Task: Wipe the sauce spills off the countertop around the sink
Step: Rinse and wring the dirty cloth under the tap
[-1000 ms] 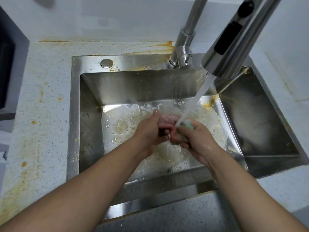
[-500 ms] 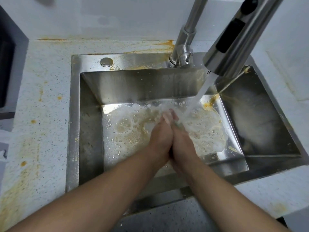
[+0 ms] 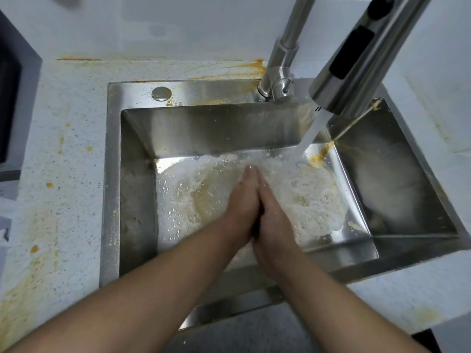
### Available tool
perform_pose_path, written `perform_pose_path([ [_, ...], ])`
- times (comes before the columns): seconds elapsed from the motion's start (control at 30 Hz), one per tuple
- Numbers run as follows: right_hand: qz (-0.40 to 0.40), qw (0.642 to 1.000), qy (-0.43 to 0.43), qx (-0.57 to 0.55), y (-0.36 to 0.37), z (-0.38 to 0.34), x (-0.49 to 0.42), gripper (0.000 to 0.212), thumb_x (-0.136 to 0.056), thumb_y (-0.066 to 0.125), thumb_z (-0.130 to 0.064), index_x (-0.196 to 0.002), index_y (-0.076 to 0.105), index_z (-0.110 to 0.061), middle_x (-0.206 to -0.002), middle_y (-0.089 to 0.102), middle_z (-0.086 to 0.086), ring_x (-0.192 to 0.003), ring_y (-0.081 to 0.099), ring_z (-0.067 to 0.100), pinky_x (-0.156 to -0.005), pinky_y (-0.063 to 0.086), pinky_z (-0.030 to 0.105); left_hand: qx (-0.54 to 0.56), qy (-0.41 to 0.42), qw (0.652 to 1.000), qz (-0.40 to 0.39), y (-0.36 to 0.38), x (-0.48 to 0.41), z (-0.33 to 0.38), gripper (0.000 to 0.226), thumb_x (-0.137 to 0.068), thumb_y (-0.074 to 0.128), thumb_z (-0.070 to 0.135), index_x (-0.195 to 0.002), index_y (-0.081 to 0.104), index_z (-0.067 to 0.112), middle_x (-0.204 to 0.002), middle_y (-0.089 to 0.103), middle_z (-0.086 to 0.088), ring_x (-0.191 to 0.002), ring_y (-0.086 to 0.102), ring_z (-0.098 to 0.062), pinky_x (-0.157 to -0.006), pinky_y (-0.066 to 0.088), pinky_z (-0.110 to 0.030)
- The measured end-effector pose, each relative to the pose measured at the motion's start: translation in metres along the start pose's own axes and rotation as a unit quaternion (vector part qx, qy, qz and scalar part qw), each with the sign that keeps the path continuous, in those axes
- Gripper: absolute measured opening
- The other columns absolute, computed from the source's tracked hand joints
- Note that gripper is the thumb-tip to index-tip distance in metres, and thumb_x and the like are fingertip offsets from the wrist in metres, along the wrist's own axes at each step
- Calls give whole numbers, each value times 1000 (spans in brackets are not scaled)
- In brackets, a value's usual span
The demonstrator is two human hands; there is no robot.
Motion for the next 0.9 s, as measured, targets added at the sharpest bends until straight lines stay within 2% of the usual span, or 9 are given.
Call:
perform_pose_path([
  [0.13, 70, 997, 14, -13, -11, -20, -14, 24, -103, 57, -31, -96, 74, -15, -88, 75, 6, -79, 72, 19, -71, 59, 30, -78, 27, 996, -37, 11, 15, -14, 41, -108, 31, 44, -95, 65, 25, -92, 67, 10, -90, 63, 4, -80, 48, -6],
  [0.2, 50, 998, -8, 37, -8, -9, -12, 26, -104, 55, -35, -98, 75, -20, -101, 78, 2, -93, 73, 16, -81, 56, 29, -71, 17, 997, -20, 4, 7, -7, 51, -106, 32, 52, -112, 69, 17, -112, 71, -3, -108, 66, -9, -101, 50, -23],
  [0.27, -1, 999, -19, 46, -1, 11, -3, 31, -107, 45, -42, -103, 73, -30, -110, 76, -13, -107, 66, 2, -97, 49, 24, -44, 21, 999, 6, -4, -1, 1, 56, -105, 34, 53, -143, 53, 17, -145, 57, -7, -133, 54, -22, -115, 39, -37],
  [0.43, 84, 996, -17, -2, -16, -16, -20, 30, -104, 55, -34, -89, 70, -12, -73, 72, -2, -66, 68, 10, -54, 54, 18, -72, 42, 996, -39, 10, 28, -15, 37, -109, 34, 38, -127, 64, 25, -124, 64, 11, -126, 56, -10, -103, 44, -20],
  [0.57, 14, 1000, 6, 3, -1, 8, -10, 33, -104, 49, -48, -109, 73, -25, -119, 74, 2, -112, 66, 12, -99, 51, 31, -31, -1, 999, -8, -4, -4, -2, 43, -103, 46, 44, -127, 66, 15, -130, 67, -8, -124, 60, -19, -110, 45, -36],
  [0.7, 58, 998, -37, -13, -14, -24, -22, 26, -107, 50, -26, -124, 69, -20, -82, 75, -3, -68, 72, 3, -60, 56, 20, -72, 16, 997, -32, 8, 19, -16, 48, -108, 36, 45, -139, 59, 17, -131, 63, 6, -125, 56, -10, -98, 47, -23],
  [0.77, 38, 999, -38, 0, -11, -19, -17, 27, -107, 48, -31, -101, 74, -24, -92, 78, -2, -83, 72, 9, -75, 55, 24, -63, 9, 998, -19, 8, 15, -13, 57, -103, 38, 59, -134, 63, 18, -131, 65, -1, -128, 57, -19, -105, 45, -29],
  [0.83, -2, 1000, -22, -1, -3, 1, -10, 35, -106, 48, -46, -97, 78, -29, -108, 75, -12, -111, 64, 8, -100, 47, 29, -67, 1, 998, -9, 6, 10, -1, 70, -96, 38, 69, -134, 61, 15, -137, 62, -13, -134, 53, -32, -113, 42, -46],
  [0.9, 9, 1000, -10, 7, -4, 0, -10, 32, -106, 50, -43, -94, 80, -37, -109, 74, -14, -111, 64, 8, -100, 49, 31, -78, -1, 997, -10, 4, 17, 2, 62, -103, 34, 57, -139, 56, 12, -140, 59, -10, -134, 53, -30, -114, 40, -48],
])
Point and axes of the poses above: each hand's wrist, its own x-axis away from the middle knuckle, its own y-axis out of the palm, z = x × y, the point moved 1 cm from there along -x, towards the middle knuckle
